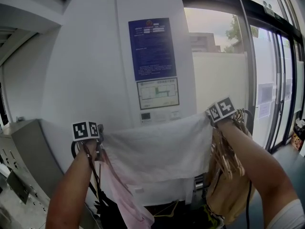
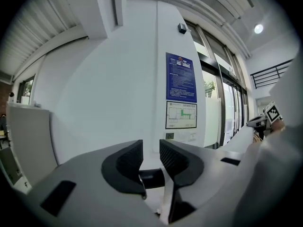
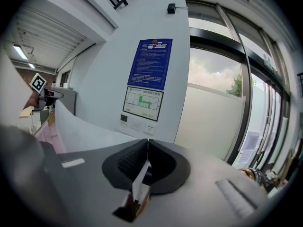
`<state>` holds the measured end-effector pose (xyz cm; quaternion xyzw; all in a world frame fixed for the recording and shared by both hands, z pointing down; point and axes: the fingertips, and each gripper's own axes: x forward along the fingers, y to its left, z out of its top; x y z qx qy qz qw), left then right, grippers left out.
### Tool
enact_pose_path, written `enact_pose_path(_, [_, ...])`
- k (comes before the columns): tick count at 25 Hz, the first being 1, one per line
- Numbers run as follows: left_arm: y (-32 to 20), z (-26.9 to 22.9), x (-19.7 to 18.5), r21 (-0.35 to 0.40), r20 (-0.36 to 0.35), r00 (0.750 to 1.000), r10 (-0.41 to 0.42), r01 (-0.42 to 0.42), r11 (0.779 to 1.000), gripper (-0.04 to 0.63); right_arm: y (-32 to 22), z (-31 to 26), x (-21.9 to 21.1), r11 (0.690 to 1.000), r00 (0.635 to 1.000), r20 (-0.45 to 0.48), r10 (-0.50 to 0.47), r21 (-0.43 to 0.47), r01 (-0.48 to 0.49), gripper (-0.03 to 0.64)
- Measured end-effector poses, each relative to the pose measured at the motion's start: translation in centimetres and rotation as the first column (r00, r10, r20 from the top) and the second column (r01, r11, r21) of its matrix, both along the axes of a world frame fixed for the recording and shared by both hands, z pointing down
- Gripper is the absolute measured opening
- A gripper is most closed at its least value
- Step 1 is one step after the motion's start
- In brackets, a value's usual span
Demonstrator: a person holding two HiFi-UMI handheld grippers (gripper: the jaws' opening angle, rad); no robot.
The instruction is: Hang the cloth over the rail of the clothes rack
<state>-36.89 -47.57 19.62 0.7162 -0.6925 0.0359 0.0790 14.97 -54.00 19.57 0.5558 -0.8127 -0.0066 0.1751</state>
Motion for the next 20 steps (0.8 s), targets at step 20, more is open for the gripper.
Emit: enact_pose_path(20, [6.1, -1.3, 6.0, 0.206, 0.064, 0.994, 0.091, -0.102, 0.973, 0.098, 8.3, -1.0, -3.7, 0.97, 0.986, 0.103, -0.13, 0.217, 0.105, 0.067])
